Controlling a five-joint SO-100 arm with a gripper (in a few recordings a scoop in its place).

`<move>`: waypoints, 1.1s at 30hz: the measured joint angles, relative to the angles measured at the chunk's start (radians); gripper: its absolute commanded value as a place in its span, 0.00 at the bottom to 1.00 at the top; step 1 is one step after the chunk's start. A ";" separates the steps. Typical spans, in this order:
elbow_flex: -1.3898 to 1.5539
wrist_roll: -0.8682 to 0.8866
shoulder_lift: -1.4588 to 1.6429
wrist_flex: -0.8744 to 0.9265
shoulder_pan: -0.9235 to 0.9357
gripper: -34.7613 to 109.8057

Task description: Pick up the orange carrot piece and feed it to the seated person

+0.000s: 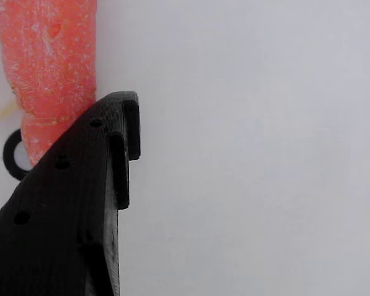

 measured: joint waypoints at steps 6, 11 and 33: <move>0.000 0.011 0.000 0.000 0.000 0.24; 0.000 0.012 0.000 -0.003 0.000 0.23; -0.021 0.003 -0.038 -0.006 -0.012 0.23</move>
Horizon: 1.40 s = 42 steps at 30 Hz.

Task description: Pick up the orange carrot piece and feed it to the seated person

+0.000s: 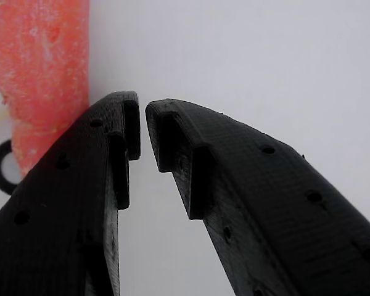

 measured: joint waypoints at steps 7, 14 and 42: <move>-0.002 -0.040 -0.002 0.006 -0.028 0.27; -0.003 -0.130 -0.012 0.006 -0.029 0.38; 0.003 -0.141 0.282 0.318 0.000 0.42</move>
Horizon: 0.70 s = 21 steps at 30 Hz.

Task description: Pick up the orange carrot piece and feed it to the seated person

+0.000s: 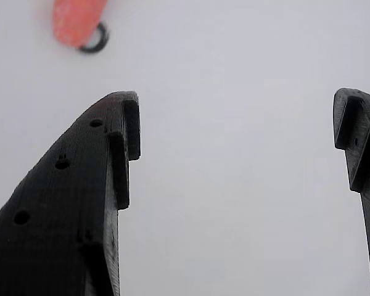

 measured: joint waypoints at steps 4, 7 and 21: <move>0.000 0.000 0.000 0.026 0.000 0.42; 0.000 0.000 0.000 0.026 0.000 0.42; 0.002 0.023 -0.094 0.038 -0.060 0.42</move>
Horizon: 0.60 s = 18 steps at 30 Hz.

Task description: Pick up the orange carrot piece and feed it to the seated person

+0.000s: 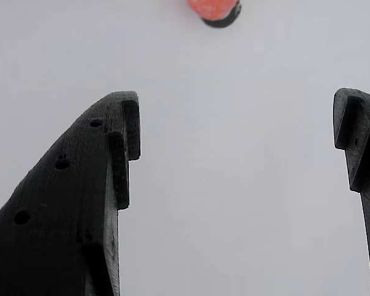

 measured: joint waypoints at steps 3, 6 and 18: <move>0.000 0.054 -0.002 0.000 -0.002 0.42; 0.000 0.106 -0.002 0.000 -0.002 0.42; 0.000 0.290 -0.002 -0.072 -0.002 0.42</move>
